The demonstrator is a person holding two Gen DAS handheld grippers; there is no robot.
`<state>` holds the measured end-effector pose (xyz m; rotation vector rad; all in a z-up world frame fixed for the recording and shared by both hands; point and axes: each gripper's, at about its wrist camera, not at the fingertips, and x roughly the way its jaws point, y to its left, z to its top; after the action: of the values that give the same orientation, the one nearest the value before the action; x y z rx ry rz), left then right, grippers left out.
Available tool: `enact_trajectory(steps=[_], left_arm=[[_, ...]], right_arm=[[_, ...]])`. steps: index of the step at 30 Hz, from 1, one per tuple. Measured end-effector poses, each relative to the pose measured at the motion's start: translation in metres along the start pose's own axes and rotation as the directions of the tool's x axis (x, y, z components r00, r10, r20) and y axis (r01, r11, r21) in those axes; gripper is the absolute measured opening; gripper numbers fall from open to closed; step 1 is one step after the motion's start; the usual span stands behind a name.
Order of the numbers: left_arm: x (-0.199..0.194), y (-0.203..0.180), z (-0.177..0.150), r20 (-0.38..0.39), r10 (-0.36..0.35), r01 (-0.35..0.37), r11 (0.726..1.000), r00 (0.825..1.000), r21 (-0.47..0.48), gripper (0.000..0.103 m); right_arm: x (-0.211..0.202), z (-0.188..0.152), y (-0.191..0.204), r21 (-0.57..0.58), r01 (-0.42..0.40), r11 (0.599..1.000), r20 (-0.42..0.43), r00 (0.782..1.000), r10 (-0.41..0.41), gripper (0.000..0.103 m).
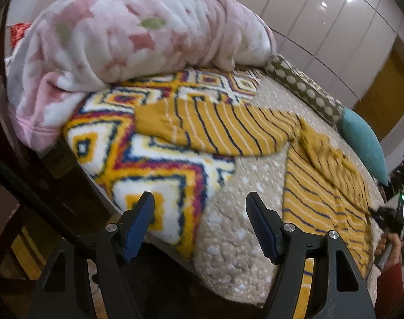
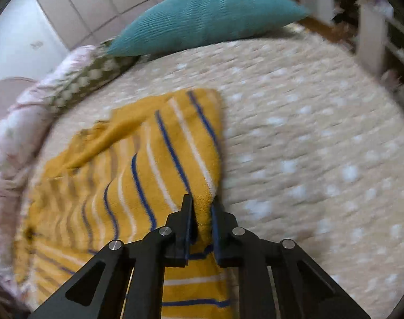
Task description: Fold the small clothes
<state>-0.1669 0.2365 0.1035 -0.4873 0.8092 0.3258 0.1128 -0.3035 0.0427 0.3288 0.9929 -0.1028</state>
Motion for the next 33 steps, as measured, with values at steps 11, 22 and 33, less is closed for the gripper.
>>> enact_trajectory(steps=[11,22,33], left_arm=[[0.040,0.057,0.051,0.044,0.097,-0.093,0.991,0.994,-0.096,0.073],[0.132,0.050,0.090,-0.048,0.145,-0.146,0.989,0.988,-0.011,0.059],[0.082,-0.052,0.127,-0.005,0.039,-0.038,0.986,0.999,0.164,0.010]], right_arm=[[-0.055,-0.039,-0.047,0.048,-0.006,0.999,0.127,0.992,0.000,0.047],[-0.047,-0.098,-0.030,-0.026,0.001,1.000,0.121,0.993,0.003,0.048],[-0.043,-0.102,-0.035,-0.017,-0.016,1.000,0.163,0.986,0.019,0.050]])
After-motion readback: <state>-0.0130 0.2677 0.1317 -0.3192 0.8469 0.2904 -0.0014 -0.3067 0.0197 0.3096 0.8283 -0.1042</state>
